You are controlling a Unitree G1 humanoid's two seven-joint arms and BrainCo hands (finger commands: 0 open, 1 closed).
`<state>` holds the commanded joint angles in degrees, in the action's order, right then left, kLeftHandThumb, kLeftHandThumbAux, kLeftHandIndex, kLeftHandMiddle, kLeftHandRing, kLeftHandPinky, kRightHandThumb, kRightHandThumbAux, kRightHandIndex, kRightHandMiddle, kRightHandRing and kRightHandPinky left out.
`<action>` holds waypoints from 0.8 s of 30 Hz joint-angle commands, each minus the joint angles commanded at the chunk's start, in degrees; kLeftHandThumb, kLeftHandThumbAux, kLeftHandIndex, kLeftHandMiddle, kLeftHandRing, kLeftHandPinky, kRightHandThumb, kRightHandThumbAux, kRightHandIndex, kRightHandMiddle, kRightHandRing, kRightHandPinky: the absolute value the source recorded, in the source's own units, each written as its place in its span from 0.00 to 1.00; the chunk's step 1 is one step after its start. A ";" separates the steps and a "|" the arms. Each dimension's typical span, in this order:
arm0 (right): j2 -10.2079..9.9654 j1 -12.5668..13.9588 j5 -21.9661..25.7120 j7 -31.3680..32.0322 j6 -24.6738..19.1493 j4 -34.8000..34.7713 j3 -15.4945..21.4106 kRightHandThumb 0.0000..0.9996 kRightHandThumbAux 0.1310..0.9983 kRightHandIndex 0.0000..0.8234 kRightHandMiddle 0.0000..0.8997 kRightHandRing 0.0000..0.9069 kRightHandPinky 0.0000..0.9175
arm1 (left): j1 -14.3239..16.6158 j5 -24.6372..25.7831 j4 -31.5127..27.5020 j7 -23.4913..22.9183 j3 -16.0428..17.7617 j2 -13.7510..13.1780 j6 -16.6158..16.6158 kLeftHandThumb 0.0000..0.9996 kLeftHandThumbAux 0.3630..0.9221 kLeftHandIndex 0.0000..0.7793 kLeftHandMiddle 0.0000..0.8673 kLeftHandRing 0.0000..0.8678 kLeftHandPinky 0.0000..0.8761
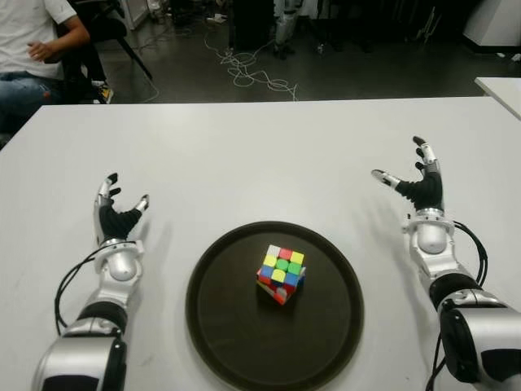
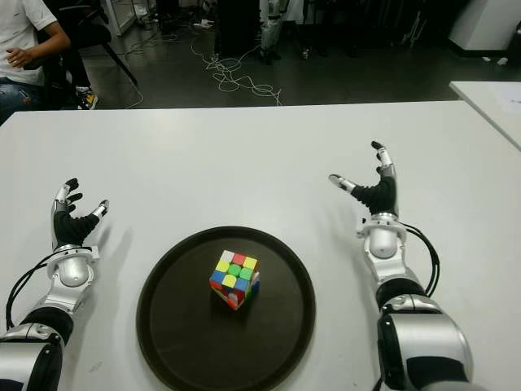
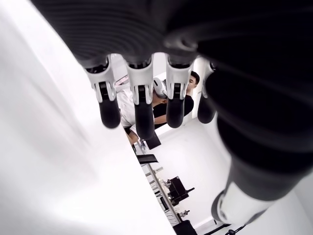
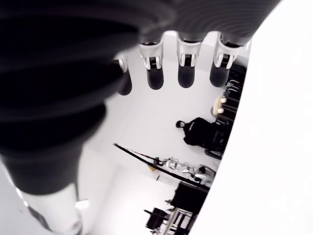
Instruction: Pick up the Rubik's Cube and put it in the plate
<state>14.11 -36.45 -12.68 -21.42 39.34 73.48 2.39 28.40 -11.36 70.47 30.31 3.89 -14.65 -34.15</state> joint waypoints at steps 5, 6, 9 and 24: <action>0.17 0.11 -2.59 -2.81 -0.03 0.12 -2.09 0.00 0.75 0.00 0.00 0.00 0.00 | -0.16 -0.06 -0.13 -0.32 -0.07 -0.27 -0.58 0.00 0.83 0.19 0.20 0.20 0.18; 0.16 0.11 -2.77 -2.94 0.04 0.16 -2.25 0.00 0.75 0.00 0.00 0.00 0.00 | -0.18 -0.10 -0.15 -0.36 -0.10 -0.32 -0.66 0.00 0.83 0.19 0.20 0.20 0.18; 0.16 0.02 -2.98 -3.05 0.18 0.27 -2.50 0.00 0.76 0.00 0.00 0.00 0.00 | -0.17 -0.32 -0.16 -0.33 -0.27 -0.47 -0.60 0.00 0.82 0.19 0.19 0.20 0.17; 0.10 -0.31 -2.08 -1.13 -0.50 0.71 -1.77 0.00 0.73 0.00 0.00 0.00 0.00 | 0.37 -0.55 0.22 -0.11 -0.38 -0.53 0.91 0.00 0.77 0.18 0.19 0.19 0.16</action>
<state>14.21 -36.77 -14.76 -22.55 38.84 74.18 0.62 28.78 -11.91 70.70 30.20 3.51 -15.18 -33.23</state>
